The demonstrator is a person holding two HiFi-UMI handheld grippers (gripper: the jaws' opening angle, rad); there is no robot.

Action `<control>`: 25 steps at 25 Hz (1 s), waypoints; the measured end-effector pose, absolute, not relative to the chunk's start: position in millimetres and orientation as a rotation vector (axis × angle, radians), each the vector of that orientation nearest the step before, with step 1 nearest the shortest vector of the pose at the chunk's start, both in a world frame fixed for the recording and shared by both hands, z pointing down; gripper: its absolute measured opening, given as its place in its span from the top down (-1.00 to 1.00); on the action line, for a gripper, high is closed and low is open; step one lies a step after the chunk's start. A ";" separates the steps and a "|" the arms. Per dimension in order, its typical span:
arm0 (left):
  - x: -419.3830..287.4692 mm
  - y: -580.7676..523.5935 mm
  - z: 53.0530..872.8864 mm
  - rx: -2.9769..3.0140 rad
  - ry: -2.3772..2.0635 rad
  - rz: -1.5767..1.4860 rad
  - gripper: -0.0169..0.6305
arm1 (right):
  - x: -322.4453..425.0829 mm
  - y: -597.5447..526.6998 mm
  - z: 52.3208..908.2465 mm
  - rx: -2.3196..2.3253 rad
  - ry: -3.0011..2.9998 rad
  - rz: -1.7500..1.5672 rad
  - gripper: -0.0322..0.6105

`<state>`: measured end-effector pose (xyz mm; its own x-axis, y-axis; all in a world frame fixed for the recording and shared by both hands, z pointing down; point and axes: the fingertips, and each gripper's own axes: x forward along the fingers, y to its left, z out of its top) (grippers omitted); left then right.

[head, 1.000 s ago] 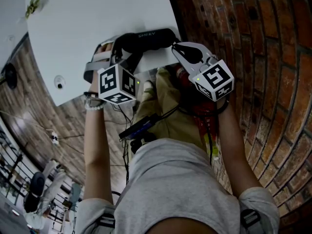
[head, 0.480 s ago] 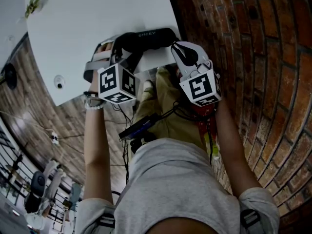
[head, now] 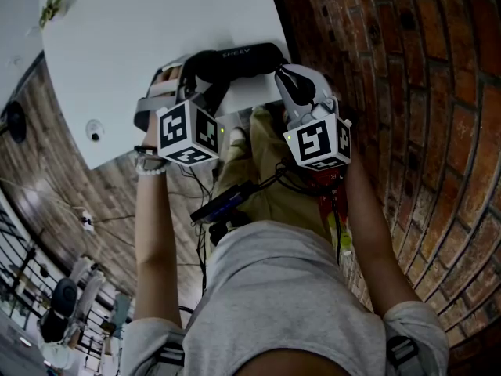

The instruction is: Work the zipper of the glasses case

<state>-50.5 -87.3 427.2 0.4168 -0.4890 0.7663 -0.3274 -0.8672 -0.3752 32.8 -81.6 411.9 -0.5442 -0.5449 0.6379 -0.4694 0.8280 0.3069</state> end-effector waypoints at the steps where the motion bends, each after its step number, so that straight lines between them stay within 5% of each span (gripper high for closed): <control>1: -50.5 -87.4 427.1 -2.499 0.727 -1.439 0.08 | 33.0 -81.5 411.1 0.735 -2.244 -0.114 0.80; 10: -51.0 -87.0 427.8 -2.488 0.717 -1.447 0.08 | 31.2 -80.2 407.9 0.749 -2.300 0.038 0.81; 25: -50.0 -86.8 428.0 -2.484 0.718 -1.450 0.08 | 35.5 -78.8 418.2 0.812 -2.158 -0.176 0.78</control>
